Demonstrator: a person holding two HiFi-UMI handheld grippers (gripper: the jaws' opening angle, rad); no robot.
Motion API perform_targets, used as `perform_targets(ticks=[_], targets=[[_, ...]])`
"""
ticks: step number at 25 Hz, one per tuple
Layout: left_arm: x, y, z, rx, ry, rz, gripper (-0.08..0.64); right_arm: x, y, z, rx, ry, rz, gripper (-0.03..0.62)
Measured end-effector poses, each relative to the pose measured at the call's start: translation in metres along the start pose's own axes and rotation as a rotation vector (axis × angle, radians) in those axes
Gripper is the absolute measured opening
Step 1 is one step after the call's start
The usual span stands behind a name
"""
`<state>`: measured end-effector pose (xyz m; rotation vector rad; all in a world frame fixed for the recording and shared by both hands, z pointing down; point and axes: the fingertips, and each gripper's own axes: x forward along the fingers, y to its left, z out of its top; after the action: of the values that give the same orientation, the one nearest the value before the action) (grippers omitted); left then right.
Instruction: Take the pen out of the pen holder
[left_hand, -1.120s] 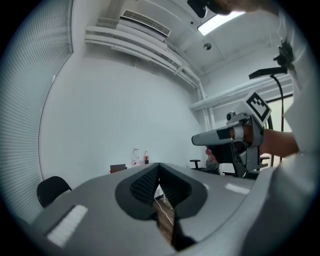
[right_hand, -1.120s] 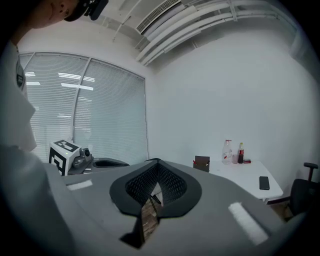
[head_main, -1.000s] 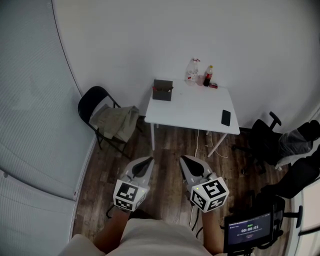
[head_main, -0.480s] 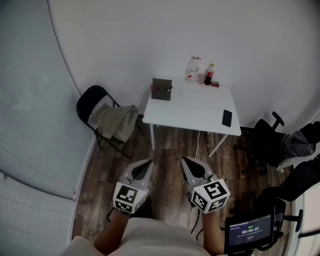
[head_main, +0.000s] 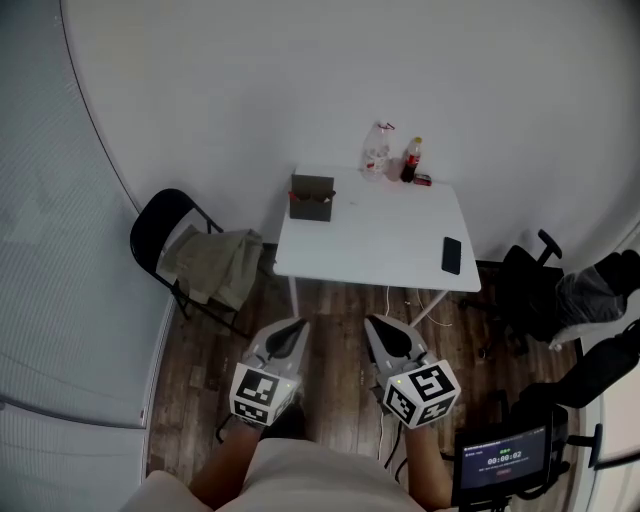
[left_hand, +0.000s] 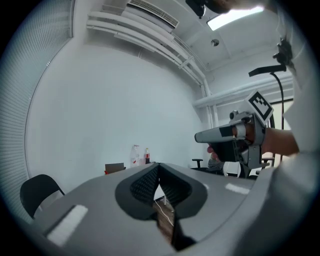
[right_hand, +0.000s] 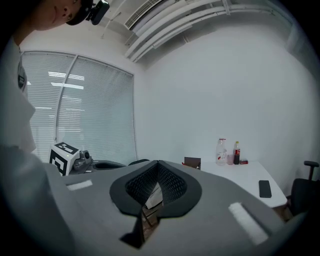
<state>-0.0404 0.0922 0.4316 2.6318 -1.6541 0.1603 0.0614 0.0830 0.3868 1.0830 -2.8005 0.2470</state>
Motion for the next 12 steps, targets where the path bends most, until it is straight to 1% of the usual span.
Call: perform_targets(ticks=[3,6,12], targets=[[0.027,0.023,0.007,-0.007,0.006,-0.030,0.000,0.035,-0.014,0.013,-0.006,-0.001,-0.010,0.003],[0.052,0.050,0.011,-0.005,0.017,-0.043,0.000,0.068,-0.026,0.025,-0.007,-0.010,-0.012,0.003],[0.091,0.098,0.010,-0.006,0.025,-0.072,0.000,0.120,-0.050,0.033,0.012,-0.010,-0.048,0.003]])
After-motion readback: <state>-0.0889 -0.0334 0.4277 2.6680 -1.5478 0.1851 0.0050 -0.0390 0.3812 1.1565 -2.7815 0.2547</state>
